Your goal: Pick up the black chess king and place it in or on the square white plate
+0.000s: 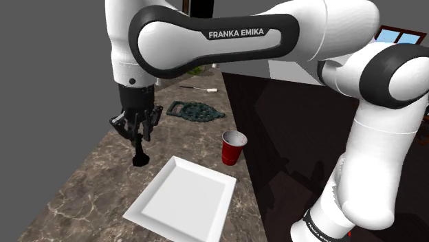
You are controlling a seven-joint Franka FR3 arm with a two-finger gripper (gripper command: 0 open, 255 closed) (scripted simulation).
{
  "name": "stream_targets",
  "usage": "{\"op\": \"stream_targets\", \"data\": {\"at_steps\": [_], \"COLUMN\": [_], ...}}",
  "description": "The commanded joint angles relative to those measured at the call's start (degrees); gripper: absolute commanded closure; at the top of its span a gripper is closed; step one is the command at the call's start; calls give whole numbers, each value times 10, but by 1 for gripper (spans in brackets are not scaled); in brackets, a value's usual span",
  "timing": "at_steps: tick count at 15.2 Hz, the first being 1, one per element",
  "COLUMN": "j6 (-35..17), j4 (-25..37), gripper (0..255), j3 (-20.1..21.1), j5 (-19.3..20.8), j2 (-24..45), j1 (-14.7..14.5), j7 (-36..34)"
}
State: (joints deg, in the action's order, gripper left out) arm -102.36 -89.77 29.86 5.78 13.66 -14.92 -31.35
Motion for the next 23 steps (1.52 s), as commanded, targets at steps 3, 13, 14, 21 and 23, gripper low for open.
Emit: {"op": "stream_targets", "data": {"at_steps": [3,13,14,21,23], "j6": [-19,-10,-17,-72,-87], "j4": [-111,-313,-320,-369,-382], "gripper": [255,255,255,255,255], "j3": [4,-25,-24,-17,-15], "j5": [-53,-164,-164,-167,-167], "j2": [-106,-339,-339,-333,-330], "j1": [23,13,13,11,10], "j7": [22,80,81,82,82]}}
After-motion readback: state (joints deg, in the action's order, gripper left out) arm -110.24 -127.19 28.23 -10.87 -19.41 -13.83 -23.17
